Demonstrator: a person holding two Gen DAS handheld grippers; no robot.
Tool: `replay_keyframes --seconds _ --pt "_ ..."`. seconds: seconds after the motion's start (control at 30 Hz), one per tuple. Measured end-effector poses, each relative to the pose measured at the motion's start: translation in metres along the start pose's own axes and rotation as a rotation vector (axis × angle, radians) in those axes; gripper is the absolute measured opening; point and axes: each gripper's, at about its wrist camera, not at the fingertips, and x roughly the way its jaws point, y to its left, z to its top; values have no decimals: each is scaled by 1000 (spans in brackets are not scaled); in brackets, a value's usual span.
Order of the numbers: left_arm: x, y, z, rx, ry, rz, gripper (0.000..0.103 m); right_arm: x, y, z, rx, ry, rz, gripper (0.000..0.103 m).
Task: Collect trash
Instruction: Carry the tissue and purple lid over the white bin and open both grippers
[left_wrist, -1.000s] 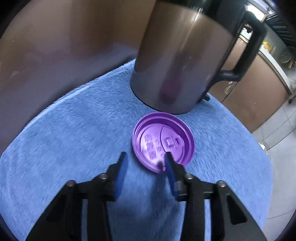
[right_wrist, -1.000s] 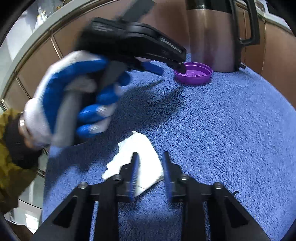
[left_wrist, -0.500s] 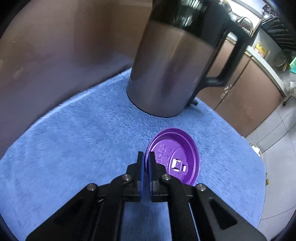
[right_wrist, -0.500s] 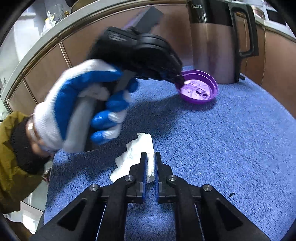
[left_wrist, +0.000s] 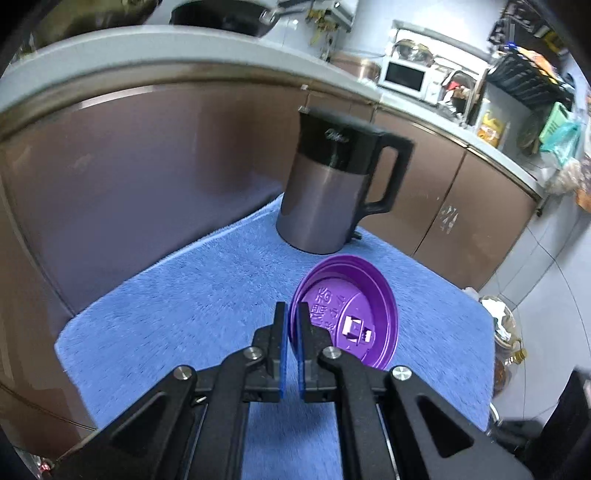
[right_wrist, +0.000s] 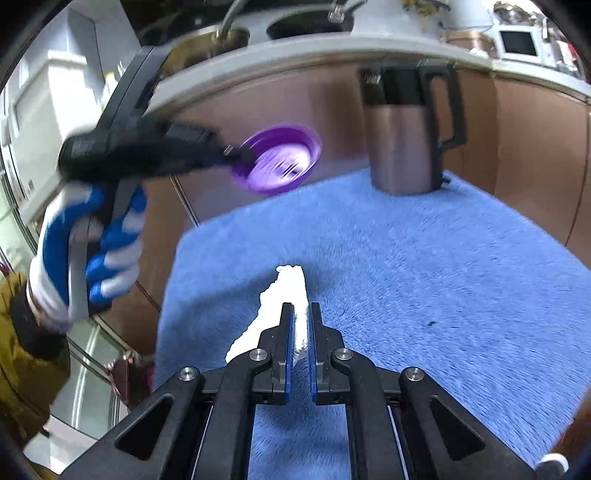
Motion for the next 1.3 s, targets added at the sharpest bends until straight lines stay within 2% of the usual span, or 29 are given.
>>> replay_keyframes --seconds 0.27,0.4,0.63,0.8,1.0,1.13,1.3 --pt "-79 -24 -10 39 -107 -48 4 -87 7 9 5 -170 -58 7" --pt "-113 -43 -7 56 -162 -86 3 -140 -2 11 20 -273 -120 7" --pt "-142 -93 -6 131 -201 -179 4 -222 -31 2 83 -402 -258 7" --pt "-139 -141 -13 199 -187 -263 4 -272 -59 -20 159 -458 -395 7" --pt "-117 -223 -32 314 -121 -368 4 -319 -104 -57 272 -484 -600 7" --pt "-89 -284 -60 416 -52 -418 4 -333 -137 -85 366 -466 -699 7" --pt "-44 -352 -105 526 75 -472 4 -330 -181 -134 474 -369 -825 7"
